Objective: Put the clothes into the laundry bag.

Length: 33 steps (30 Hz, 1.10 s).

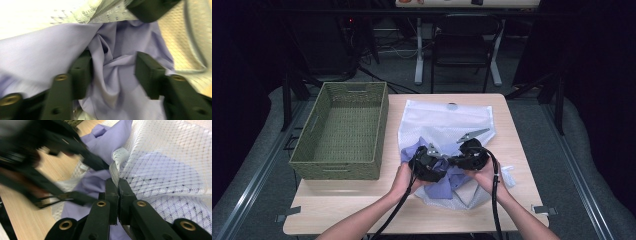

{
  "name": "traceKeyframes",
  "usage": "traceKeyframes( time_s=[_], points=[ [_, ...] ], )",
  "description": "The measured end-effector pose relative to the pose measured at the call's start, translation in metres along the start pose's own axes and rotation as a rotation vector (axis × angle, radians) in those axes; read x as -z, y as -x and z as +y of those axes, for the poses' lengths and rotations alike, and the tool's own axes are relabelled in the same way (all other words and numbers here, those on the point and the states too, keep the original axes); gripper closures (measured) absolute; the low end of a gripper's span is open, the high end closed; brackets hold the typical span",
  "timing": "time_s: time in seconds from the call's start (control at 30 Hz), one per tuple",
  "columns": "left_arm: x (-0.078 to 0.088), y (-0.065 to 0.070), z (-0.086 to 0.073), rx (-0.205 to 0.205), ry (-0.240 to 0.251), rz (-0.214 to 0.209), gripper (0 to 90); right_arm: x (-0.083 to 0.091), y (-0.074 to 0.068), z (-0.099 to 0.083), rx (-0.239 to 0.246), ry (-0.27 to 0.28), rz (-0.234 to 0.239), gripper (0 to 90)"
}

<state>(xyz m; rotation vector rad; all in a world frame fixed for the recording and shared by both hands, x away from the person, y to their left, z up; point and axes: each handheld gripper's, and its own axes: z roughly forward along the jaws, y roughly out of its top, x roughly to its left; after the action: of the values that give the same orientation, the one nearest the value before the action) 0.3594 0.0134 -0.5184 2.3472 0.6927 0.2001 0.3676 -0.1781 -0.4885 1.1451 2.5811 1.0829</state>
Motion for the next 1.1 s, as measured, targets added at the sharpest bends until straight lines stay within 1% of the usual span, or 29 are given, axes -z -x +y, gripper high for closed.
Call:
traceKeyframes(
  time_s=[0.03, 0.07, 0.1, 0.13, 0.2, 0.23, 0.27, 0.3, 0.37, 0.4, 0.43, 0.47, 0.5, 0.53, 0.57, 0.63, 0.67, 0.73, 0.8, 0.83, 0.87, 0.9, 0.93, 0.97, 1.0, 1.03, 1.07, 1.1],
  points=[
    [0.003, 0.003, -0.001, 0.003, 0.006, -0.008, 37.4, 0.0, 0.0, 0.0, -0.006, 0.0, 0.0, 88.7],
    [0.004, 0.006, -0.001, -0.002, -0.001, -0.01, 34.1, 0.0, 0.001, 0.0, -0.004, -0.003, -0.004, 88.7],
    [0.003, 0.01, -0.002, -0.008, -0.009, -0.02, 31.5, 0.0, 0.001, 0.0, -0.003, -0.003, -0.006, 88.7],
    [-0.001, 0.015, -0.003, -0.021, -0.021, -0.031, 29.4, 0.0, 0.001, 0.0, -0.001, -0.003, -0.009, 88.6],
    [-0.01, 0.019, -0.004, -0.043, -0.055, -0.03, 27.8, 0.0, 0.0, 0.0, 0.006, -0.006, -0.015, 88.6],
    [-0.018, 0.022, -0.006, -0.048, -0.067, -0.013, 27.9, 0.0, 0.0, 0.0, 0.008, -0.006, -0.015, 88.7],
    [-0.025, 0.022, -0.007, -0.052, -0.081, -0.009, 29.3, -0.002, 0.0, -0.001, 0.005, -0.011, -0.011, 88.7],
    [-0.031, 0.022, -0.008, -0.045, -0.091, 0.003, 31.7, -0.003, 0.0, -0.001, 0.004, -0.017, -0.011, 88.7],
    [-0.04, 0.019, -0.008, -0.05, -0.094, 0.021, 43.5, -0.005, 0.0, -0.002, 0.01, -0.024, -0.011, 88.7],
    [-0.042, 0.017, -0.008, -0.054, -0.085, 0.029, 54.7, -0.005, -0.001, -0.002, 0.01, -0.022, -0.011, 88.7],
    [-0.044, 0.013, -0.008, -0.049, -0.071, 0.023, 62.7, -0.005, -0.001, -0.002, 0.012, -0.021, -0.012, 88.7],
    [-0.044, 0.011, -0.008, -0.039, -0.057, 0.028, 70.4, -0.004, -0.002, -0.001, 0.019, -0.015, -0.016, 88.7],
    [-0.043, 0.01, -0.007, -0.034, -0.038, 0.036, 76.2, -0.002, -0.003, 0.0, 0.022, -0.008, -0.017, 88.7],
    [-0.04, 0.009, -0.005, -0.037, -0.015, 0.042, 79.1, 0.0, -0.004, 0.001, 0.023, 0.0, -0.014, 88.7],
    [-0.037, 0.008, -0.003, -0.031, 0.012, 0.05, 80.1, 0.002, -0.005, 0.002, 0.025, 0.014, -0.016, 88.7],
    [-0.03, 0.006, 0.003, -0.006, 0.067, 0.045, 80.6, 0.006, -0.006, 0.005, 0.02, 0.053, -0.024, 88.7],
    [-0.027, 0.007, 0.006, 0.014, 0.111, 0.049, 80.5, 0.008, -0.007, 0.006, 0.016, 0.059, -0.025, 88.7],
    [-0.023, 0.007, 0.011, 0.039, 0.183, 0.04, 80.4, 0.012, -0.007, 0.007, 0.014, 0.09, -0.033, 88.7],
    [-0.025, 0.007, 0.013, 0.053, 0.204, 0.01, 80.3, 0.016, -0.008, 0.008, 0.01, 0.103, -0.039, 88.7],
    [-0.03, 0.008, 0.013, 0.051, 0.194, 0.012, 79.7, 0.017, -0.008, 0.009, 0.009, 0.108, -0.038, 88.7],
    [-0.039, 0.009, 0.012, 0.049, 0.16, 0.007, 78.8, 0.018, -0.008, 0.008, 0.01, 0.102, -0.036, 88.7],
    [-0.045, 0.009, 0.01, 0.046, 0.135, 0.005, 77.4, 0.016, -0.006, 0.007, 0.005, 0.085, -0.029, 88.6],
    [-0.055, 0.009, 0.006, 0.045, 0.1, 0.008, 75.4, 0.015, -0.004, 0.006, -0.002, 0.073, -0.024, 88.6],
    [-0.06, 0.008, 0.004, 0.036, 0.077, 0.005, 72.7, 0.011, -0.001, 0.003, -0.012, 0.053, -0.019, 88.6],
    [-0.064, 0.008, 0.001, 0.033, 0.058, 0.003, 71.0, 0.008, 0.001, 0.001, -0.011, 0.036, -0.017, 88.6],
    [-0.064, 0.009, 0.001, 0.026, 0.052, 0.006, 67.6, 0.004, 0.003, -0.001, -0.015, 0.013, -0.018, 88.6],
    [-0.063, 0.01, 0.002, 0.008, 0.042, 0.006, 65.8, 0.002, 0.004, -0.002, -0.017, 0.001, -0.017, 88.6],
    [-0.063, 0.01, 0.002, 0.008, 0.042, 0.006, 61.8, 0.0, 0.005, -0.003, -0.022, -0.008, -0.014, 88.6]
  ],
)
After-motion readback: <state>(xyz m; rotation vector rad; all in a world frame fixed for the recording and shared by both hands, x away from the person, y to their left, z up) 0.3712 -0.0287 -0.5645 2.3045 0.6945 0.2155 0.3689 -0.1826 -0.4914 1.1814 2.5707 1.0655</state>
